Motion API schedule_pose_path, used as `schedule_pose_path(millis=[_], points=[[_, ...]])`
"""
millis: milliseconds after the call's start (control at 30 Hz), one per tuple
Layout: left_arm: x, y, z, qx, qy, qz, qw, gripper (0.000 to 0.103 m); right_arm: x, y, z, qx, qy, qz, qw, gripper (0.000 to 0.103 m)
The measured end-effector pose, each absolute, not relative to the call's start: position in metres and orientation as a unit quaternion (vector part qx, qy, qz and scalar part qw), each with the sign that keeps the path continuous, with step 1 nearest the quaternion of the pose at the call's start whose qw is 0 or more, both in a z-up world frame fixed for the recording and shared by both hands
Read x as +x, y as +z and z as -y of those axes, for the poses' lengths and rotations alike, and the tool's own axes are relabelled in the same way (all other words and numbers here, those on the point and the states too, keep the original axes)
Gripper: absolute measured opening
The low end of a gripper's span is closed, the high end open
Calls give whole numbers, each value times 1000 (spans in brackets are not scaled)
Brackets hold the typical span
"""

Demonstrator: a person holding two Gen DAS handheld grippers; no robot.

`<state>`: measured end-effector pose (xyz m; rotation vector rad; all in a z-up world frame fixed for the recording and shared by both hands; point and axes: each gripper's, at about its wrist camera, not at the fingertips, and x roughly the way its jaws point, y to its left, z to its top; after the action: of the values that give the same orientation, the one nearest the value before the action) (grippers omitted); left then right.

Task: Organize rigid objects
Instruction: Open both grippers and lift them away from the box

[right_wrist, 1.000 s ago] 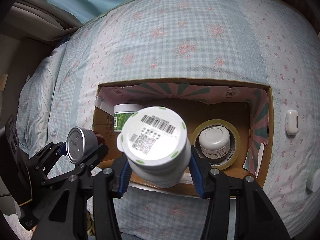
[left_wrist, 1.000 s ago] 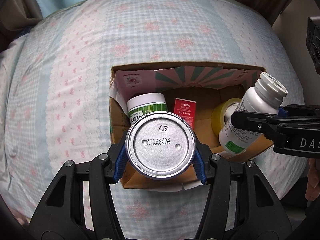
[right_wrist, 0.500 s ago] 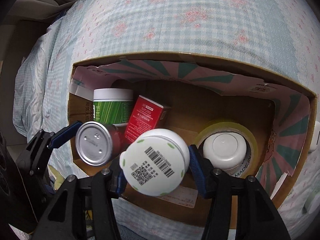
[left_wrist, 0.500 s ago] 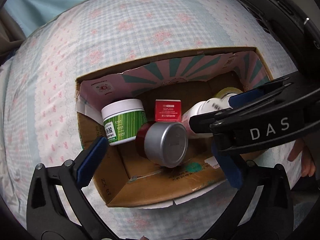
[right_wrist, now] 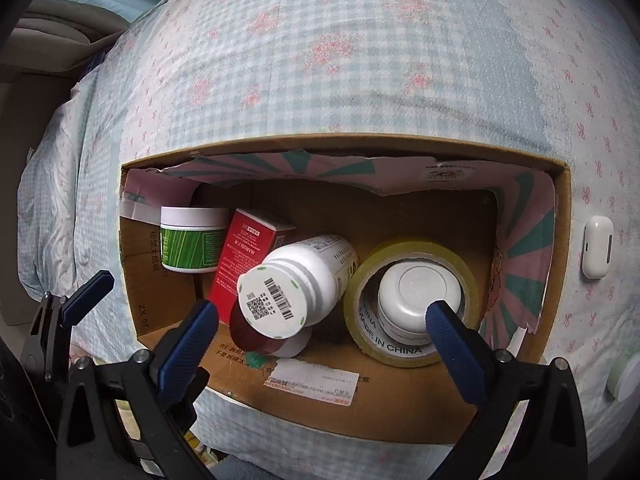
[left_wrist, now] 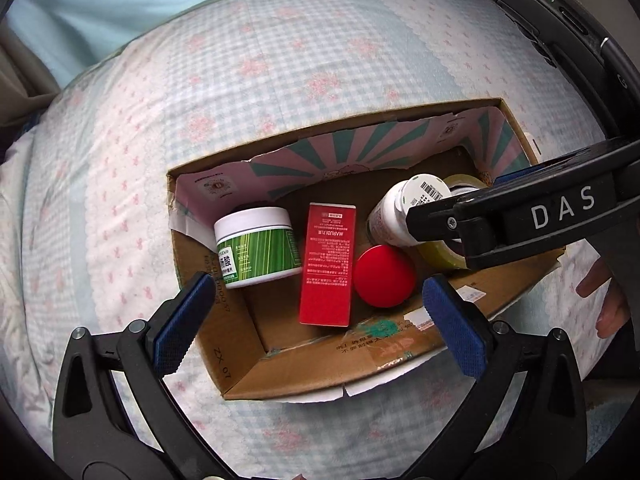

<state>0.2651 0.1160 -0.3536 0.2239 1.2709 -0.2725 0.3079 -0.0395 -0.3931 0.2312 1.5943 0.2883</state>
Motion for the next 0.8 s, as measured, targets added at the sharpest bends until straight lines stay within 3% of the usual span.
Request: schedule_pose_path(millis=[333, 800], points=[[249, -321, -114, 104, -126, -580, 798, 103, 287, -359, 35, 89, 123, -693, 704, 103], [204, -245, -107, 109, -126, -523, 836, 103, 234, -270, 49, 66, 88, -636, 764, 103]])
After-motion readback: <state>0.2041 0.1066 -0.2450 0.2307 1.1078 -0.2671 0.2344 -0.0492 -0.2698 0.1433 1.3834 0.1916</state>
